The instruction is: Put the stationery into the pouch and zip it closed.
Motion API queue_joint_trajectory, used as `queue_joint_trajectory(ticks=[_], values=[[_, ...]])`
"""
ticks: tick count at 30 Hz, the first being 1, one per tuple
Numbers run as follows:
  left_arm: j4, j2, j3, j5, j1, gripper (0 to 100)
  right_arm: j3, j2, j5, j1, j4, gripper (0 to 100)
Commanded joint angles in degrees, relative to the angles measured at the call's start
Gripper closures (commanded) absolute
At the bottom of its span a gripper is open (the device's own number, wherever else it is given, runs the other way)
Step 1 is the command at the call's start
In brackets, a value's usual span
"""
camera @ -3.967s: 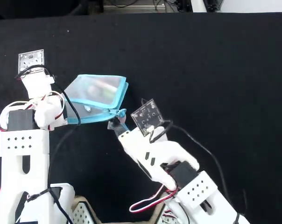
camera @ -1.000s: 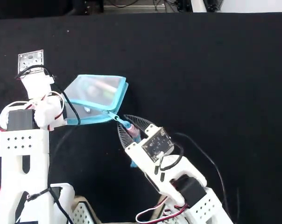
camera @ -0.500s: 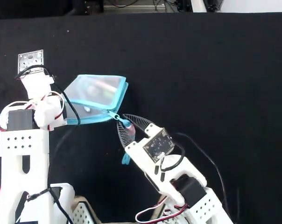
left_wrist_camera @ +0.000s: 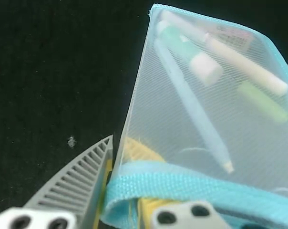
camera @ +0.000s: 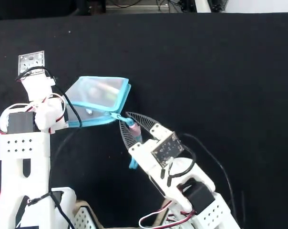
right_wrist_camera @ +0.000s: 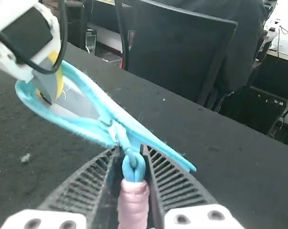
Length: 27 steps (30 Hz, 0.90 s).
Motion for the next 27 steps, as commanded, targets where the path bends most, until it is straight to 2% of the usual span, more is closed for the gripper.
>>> queue_joint_trajectory(ticks=[1, 8, 27], values=[[-0.4, 0.2, -0.4, -0.2, 0.0, 97, -5.8, 4.6, -0.4, -0.4, -2.5, 94.3], [-0.4, 0.2, -0.4, -0.2, 0.0, 97, -6.5, 10.8, -0.4, -0.4, -3.7, 94.2], [-0.4, 0.2, -0.4, -0.2, 0.0, 97, -4.7, 11.2, -0.4, -0.4, -3.7, 94.2]])
